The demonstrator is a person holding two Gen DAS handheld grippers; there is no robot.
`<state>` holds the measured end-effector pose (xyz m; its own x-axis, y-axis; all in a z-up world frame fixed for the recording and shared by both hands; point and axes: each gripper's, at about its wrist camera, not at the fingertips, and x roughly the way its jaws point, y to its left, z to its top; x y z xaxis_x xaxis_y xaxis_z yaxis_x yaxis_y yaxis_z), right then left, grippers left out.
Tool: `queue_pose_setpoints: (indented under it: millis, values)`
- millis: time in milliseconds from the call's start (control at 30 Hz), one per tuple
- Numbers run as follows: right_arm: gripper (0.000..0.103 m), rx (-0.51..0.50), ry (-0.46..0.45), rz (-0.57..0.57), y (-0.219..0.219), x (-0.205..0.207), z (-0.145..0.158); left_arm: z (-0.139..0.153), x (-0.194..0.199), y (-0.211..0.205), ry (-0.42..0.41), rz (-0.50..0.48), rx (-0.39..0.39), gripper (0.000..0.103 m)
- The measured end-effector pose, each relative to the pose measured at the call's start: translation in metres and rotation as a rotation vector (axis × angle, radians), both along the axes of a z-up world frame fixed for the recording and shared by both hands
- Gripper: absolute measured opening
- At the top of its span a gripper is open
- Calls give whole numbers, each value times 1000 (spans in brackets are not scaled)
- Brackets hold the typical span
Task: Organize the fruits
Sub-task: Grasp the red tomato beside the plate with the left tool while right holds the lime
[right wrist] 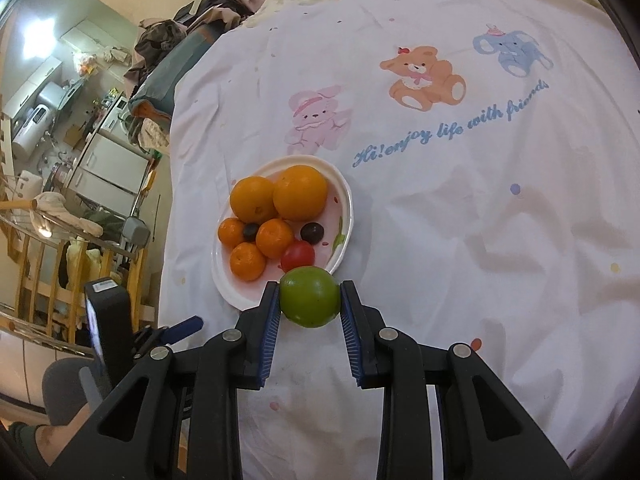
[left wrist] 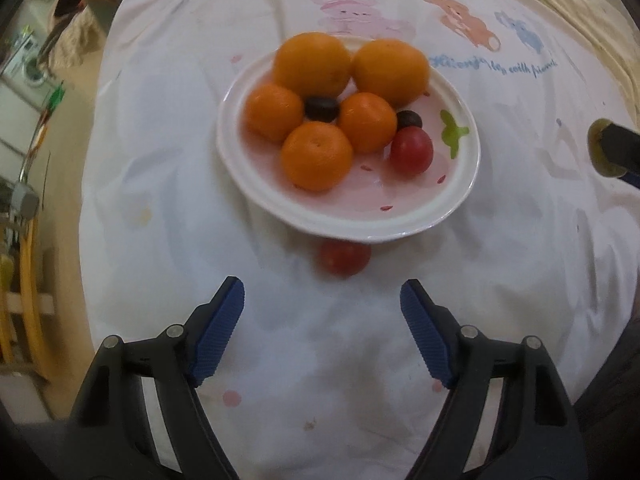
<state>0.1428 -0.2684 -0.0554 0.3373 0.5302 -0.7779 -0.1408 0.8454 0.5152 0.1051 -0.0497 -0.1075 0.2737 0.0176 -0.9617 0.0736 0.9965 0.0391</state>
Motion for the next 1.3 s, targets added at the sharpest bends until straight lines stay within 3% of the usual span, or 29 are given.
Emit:
queue_pose_setpoints:
  millis: [167,300,433,500,567,1000,1300]
  values:
    - [31,2,-8,0,-1,0,3,-11,12,-4,11,-10,16,70]
    - [31,-8,-9,7,1,1,2,-15,22,-3,11,-2,17,54]
    - [31,-15,-12,12,3,1,2,-19,28,-5,24,-6,1,47]
    - [31,-21,-12,11,3,1,1,-19,27,-6,30,-11,-26,33]
    - [31,-26,-12,11,3,1,1,-19,28,-8,39,-21,-49,26]
    - [31,-41,-19,7,3,2,1,-8,2,4,68,28,-59,26]
    - [31,-37,-34,5,3,0,6,30,-13,20,25,72,-115,26]
